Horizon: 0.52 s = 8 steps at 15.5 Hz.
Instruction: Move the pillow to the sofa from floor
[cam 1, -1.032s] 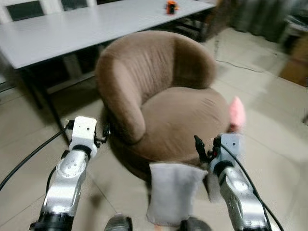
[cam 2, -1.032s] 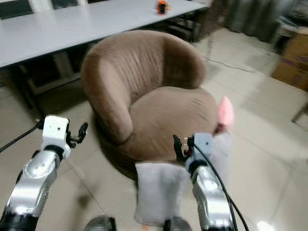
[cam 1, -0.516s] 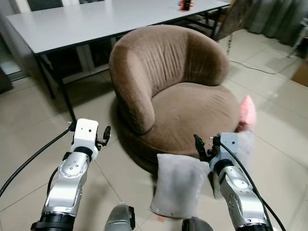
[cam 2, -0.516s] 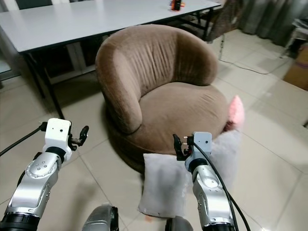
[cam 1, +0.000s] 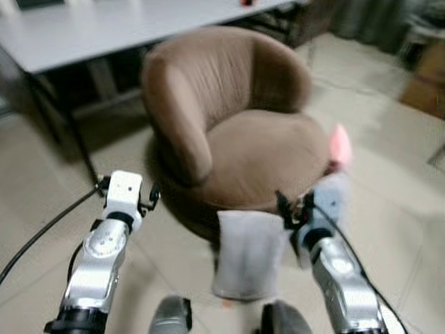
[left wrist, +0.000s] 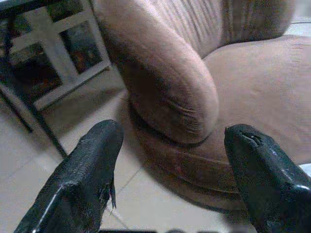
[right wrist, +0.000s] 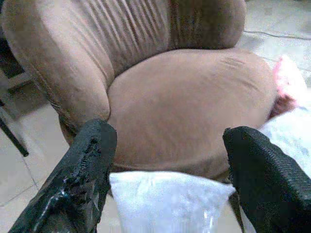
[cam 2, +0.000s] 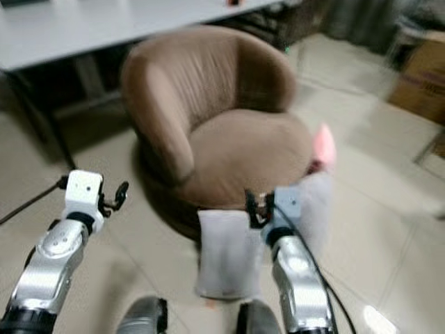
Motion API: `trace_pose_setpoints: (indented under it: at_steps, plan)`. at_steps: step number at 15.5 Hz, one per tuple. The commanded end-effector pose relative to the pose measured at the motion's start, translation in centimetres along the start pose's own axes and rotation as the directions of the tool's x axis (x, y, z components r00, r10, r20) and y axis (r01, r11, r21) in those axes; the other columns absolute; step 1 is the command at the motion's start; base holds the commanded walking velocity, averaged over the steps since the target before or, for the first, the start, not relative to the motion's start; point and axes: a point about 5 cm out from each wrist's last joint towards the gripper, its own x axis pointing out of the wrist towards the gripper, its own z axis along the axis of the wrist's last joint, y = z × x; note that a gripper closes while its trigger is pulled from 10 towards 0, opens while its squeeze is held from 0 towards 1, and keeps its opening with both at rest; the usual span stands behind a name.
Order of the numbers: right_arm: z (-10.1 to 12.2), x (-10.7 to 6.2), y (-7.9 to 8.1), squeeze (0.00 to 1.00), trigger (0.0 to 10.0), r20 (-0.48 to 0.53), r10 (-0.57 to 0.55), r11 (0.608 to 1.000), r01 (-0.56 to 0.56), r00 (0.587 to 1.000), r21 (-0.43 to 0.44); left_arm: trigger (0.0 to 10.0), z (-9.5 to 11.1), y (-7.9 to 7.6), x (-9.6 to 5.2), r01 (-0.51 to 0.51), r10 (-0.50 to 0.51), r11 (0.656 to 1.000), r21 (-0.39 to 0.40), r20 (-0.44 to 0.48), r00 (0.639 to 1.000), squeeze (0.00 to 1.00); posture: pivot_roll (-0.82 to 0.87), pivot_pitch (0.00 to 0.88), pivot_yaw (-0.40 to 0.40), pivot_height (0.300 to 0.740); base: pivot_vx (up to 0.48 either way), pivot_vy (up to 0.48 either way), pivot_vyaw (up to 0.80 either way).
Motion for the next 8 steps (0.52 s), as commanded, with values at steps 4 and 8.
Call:
trace_pose_setpoints:
  at_steps: [4,8]
  plan:
    - [0.76,-0.27,-0.46,0.0,10.0,0.008,-0.018,1.0,0.018,1.0,-0.009,10.0,0.43,-0.19,0.24,0.014,-0.014,1.0,0.008,0.013,1.0,0.0,-0.02,0.022,0.001,0.676,0.0,0.0,0.0]
    - [1.05,0.07,-1.11,0.0,10.0,-0.001,-0.02,1.0,0.02,1.0,-0.011,10.0,0.39,-0.29,0.25,0.016,-0.016,1.0,0.004,0.013,1.0,0.0,-0.02,0.013,-0.001,0.676,0.0,0.0,0.0]
